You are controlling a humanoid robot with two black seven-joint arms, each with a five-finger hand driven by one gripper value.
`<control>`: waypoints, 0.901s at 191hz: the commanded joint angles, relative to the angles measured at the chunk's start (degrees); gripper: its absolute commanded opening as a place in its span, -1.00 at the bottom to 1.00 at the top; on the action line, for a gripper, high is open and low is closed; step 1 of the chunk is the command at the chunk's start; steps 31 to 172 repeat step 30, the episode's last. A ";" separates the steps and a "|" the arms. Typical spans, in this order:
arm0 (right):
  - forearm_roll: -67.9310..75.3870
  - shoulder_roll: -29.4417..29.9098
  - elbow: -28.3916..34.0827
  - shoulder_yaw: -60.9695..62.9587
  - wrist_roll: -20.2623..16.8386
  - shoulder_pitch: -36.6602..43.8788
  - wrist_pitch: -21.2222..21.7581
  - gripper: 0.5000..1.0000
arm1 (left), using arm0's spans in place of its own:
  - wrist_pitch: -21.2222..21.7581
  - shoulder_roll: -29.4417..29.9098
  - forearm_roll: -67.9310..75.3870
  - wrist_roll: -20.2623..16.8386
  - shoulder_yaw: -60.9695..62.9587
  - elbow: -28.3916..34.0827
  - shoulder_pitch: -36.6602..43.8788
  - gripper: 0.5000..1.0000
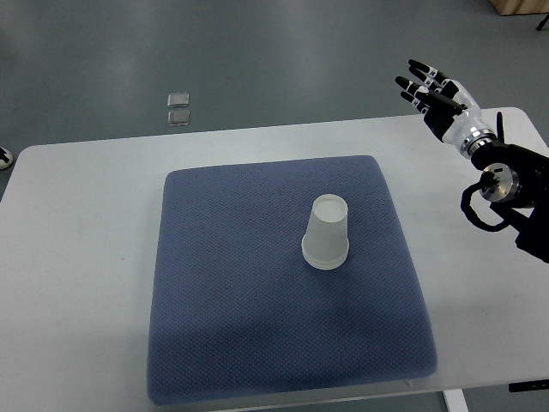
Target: Stack paper cups
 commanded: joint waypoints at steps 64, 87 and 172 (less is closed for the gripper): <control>0.10 1.61 -0.15 0.09 0.22 -1.04 0.00 0.65 | -0.08 0.00 -0.05 0.00 0.00 0.00 0.00 1.00; 0.10 1.61 -0.15 0.09 0.22 -1.04 0.00 0.65 | -0.08 0.00 -0.05 0.00 0.00 0.00 0.00 1.00; 0.10 1.61 -0.15 0.09 0.22 -1.04 0.00 0.65 | -0.08 0.00 -0.05 0.00 0.00 0.00 0.00 1.00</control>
